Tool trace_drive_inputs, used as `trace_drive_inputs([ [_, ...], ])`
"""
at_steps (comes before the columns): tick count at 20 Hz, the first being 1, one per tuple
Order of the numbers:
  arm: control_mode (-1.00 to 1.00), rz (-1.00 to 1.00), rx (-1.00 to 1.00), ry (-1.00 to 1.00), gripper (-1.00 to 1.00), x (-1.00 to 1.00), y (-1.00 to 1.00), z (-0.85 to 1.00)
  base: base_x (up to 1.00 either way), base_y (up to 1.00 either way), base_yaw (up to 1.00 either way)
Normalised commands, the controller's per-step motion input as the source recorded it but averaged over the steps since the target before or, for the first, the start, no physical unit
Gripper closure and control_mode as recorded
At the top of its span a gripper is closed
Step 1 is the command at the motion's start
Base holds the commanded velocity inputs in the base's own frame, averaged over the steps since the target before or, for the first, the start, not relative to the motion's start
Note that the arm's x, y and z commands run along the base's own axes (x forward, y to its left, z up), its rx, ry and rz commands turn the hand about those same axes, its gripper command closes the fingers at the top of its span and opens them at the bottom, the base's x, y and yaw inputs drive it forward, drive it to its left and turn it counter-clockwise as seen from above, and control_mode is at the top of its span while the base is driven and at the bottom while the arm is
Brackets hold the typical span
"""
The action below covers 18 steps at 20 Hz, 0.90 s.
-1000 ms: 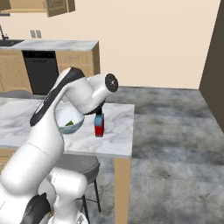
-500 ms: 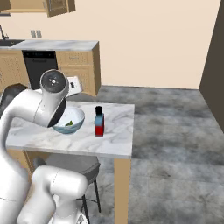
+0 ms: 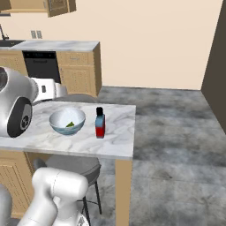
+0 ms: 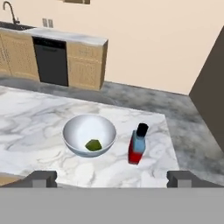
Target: There is a bowl on the dining counter. Grab a lemon wedge from the fridge and place it in the bowl. Then get the liquor bottle and glass cup from the cabinet and place them next to the bowl.
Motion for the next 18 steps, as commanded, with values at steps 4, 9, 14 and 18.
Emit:
trace_drive_inputs([
  [4, -1.0, -0.16, 0.0, 0.02, -1.0, -0.82, 0.0, 0.0, 0.0, 0.0, 0.0],
  [9, -1.0, -0.15, 0.0, -0.02, -1.0, -0.92, 0.0, -0.16, 0.0, 0.0, 0.0],
  [14, -1.0, -0.12, 0.05, -0.05, -1.0, -0.85, -0.01, -0.09, 0.0, 0.0, 0.0],
  [18, -1.0, -0.01, 0.04, 0.03, -1.0, -0.19, -0.03, -0.01, 0.0, 0.0, 0.0],
])
